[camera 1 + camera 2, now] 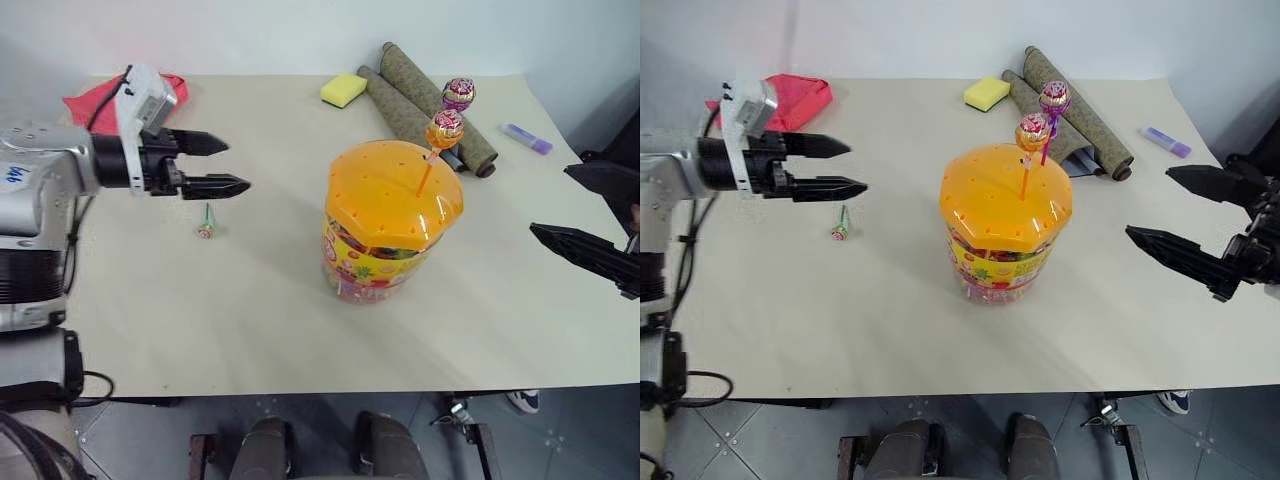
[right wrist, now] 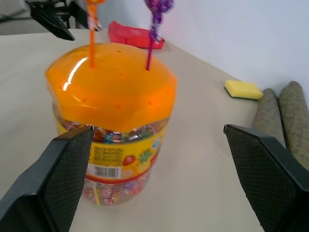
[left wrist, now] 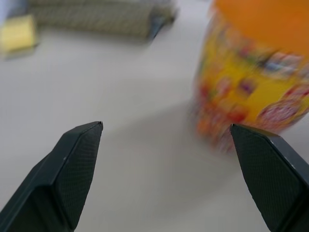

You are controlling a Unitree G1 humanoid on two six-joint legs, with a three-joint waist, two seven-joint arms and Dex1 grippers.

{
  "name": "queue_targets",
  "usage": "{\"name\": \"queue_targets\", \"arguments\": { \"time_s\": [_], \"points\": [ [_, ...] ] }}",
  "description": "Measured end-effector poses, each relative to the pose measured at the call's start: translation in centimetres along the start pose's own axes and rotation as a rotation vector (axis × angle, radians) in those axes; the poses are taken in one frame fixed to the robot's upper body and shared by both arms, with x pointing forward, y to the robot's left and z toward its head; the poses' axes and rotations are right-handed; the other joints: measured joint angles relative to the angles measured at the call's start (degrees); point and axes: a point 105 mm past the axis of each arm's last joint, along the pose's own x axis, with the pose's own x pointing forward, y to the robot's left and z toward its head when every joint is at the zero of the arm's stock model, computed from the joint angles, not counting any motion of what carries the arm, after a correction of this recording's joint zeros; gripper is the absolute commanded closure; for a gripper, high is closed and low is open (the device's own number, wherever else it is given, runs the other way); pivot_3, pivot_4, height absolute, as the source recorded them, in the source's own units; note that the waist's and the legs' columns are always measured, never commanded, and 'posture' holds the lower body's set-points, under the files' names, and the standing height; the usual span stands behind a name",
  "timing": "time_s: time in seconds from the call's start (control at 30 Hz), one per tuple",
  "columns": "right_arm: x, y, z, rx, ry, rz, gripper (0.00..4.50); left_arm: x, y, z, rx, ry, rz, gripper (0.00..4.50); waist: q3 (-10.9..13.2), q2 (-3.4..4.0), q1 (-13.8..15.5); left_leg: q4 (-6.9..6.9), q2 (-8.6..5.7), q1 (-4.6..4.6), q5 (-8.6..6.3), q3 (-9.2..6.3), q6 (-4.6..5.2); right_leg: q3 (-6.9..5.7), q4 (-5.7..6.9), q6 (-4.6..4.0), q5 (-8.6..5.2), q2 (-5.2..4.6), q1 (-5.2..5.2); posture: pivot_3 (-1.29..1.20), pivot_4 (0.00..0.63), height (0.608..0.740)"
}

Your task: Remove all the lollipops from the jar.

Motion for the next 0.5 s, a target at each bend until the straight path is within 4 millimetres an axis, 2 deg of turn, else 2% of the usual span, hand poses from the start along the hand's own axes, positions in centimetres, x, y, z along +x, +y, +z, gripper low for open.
{"name": "queue_targets", "arguments": {
  "time_s": [0.1, 0.2, 0.5],
  "points": [
    [1.7, 1.2, 0.5, 0.001, -0.014, 0.039, 0.0, 0.5, -1.3, 1.6, 0.035, -0.204, -0.139, 0.02, 0.0, 0.0, -0.17, 0.0, 0.01, 0.0, 0.0, 0.0, 0.0, 0.0, 0.02, 0.0, 0.0, 0.0, -0.02, 0.0, 0.15, 0.74],
    [3.5, 2.3, 1.1, 0.0, -0.046, 0.084, 0.0, 0.2, -2.3, 1.9, 0.081, -0.253, -0.237, 0.02, 0.0, 0.0, -0.46, -0.01, 0.01, 0.01, 0.0, 0.01, 0.0, 0.0, 0.02, 0.0, 0.0, 0.01, -0.04, 0.0, 0.15, 0.74],
    [7.9, 4.1, 2.4, 0.012, -0.116, 0.192, 0.0, -2.0, -2.8, -0.9, 0.069, -0.185, -0.341, 0.02, 0.0, 0.0, -0.12, 0.02, 0.0, -0.04, -0.01, -0.01, 0.01, -0.02, 0.0, 0.0, 0.0, 0.0, -0.04, 0.0, 0.15, 0.74]
  ]
}}
